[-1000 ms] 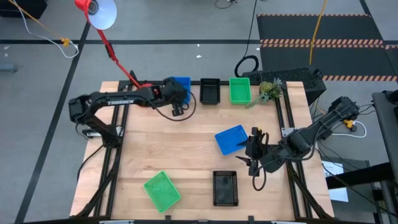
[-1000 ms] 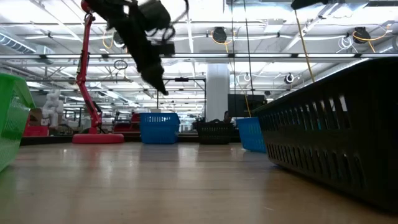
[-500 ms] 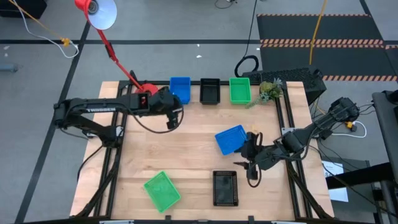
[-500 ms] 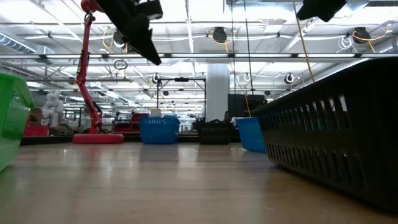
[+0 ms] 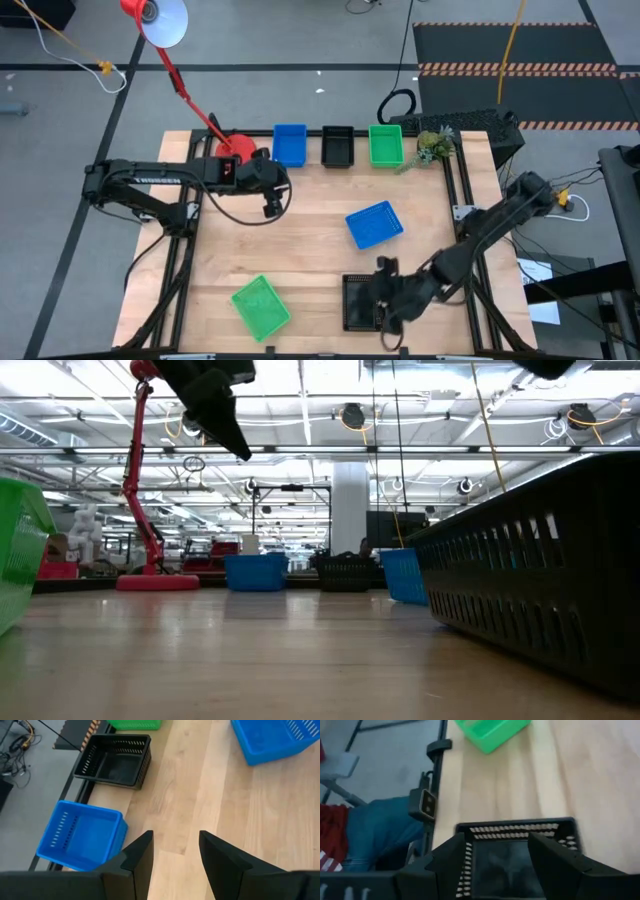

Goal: Stack baskets by color
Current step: Stack the bottom black basket on top of the black baskets

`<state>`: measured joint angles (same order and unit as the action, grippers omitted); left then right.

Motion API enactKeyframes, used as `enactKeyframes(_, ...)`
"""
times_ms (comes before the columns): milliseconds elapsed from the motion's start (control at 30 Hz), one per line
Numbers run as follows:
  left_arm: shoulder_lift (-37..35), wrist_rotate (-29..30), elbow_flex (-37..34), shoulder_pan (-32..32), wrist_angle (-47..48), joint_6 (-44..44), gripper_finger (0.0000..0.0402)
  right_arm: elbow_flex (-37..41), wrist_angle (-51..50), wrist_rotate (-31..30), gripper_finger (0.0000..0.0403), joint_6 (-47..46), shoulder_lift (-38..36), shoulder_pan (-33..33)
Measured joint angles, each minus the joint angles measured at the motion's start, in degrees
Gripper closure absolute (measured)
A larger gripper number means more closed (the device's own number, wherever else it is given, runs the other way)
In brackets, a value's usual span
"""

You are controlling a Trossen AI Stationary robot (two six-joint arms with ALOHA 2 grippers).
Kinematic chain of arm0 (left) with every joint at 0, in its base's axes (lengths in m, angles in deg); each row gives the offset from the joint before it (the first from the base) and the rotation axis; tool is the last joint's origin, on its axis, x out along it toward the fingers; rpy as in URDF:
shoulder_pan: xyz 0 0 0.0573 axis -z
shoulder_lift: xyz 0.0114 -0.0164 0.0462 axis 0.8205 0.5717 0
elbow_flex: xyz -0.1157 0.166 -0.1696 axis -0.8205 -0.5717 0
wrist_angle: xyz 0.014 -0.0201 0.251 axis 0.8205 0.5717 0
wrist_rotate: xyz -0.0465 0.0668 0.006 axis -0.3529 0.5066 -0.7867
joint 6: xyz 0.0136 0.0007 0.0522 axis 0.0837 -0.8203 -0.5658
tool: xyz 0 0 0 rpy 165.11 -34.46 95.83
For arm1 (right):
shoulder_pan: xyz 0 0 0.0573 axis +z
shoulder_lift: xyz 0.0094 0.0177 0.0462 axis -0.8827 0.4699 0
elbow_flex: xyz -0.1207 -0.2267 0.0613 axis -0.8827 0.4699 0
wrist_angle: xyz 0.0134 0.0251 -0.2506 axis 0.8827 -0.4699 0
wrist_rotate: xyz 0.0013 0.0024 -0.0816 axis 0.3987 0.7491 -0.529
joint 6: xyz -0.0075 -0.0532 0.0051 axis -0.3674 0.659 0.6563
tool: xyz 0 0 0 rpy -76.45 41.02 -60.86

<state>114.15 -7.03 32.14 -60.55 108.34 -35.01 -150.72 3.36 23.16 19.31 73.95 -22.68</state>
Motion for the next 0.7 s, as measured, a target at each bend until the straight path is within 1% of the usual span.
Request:
enactKeyframes(167,0.0,0.1,0.0,-0.3,-0.7,-1.5,0.0243,-10.8,-8.8,4.2,0.019,-0.1,8.3,1.5)
enactKeyframes(300,0.0,0.1,0.0,-0.5,-1.3,-3.4,0.0243,-16.5,-15.4,4.4,0.019,-0.8,12.8,3.0)
enactKeyframes(367,0.0,0.1,0.0,-0.9,-1.5,-3.5,0.0243,-17.4,-17.2,5.4,0.019,-1.9,14.3,3.5)
enactKeyframes(500,0.0,0.1,0.0,-1.8,-1.5,-4.5,0.0243,-17.4,-17.6,8.6,0.019,-3.9,16.2,3.9)
enactKeyframes(700,0.0,0.0,0.0,-3.1,-2.3,-5.1,0.0243,-17.1,-17.6,9.0,0.0194,-2.7,18.3,4.0)
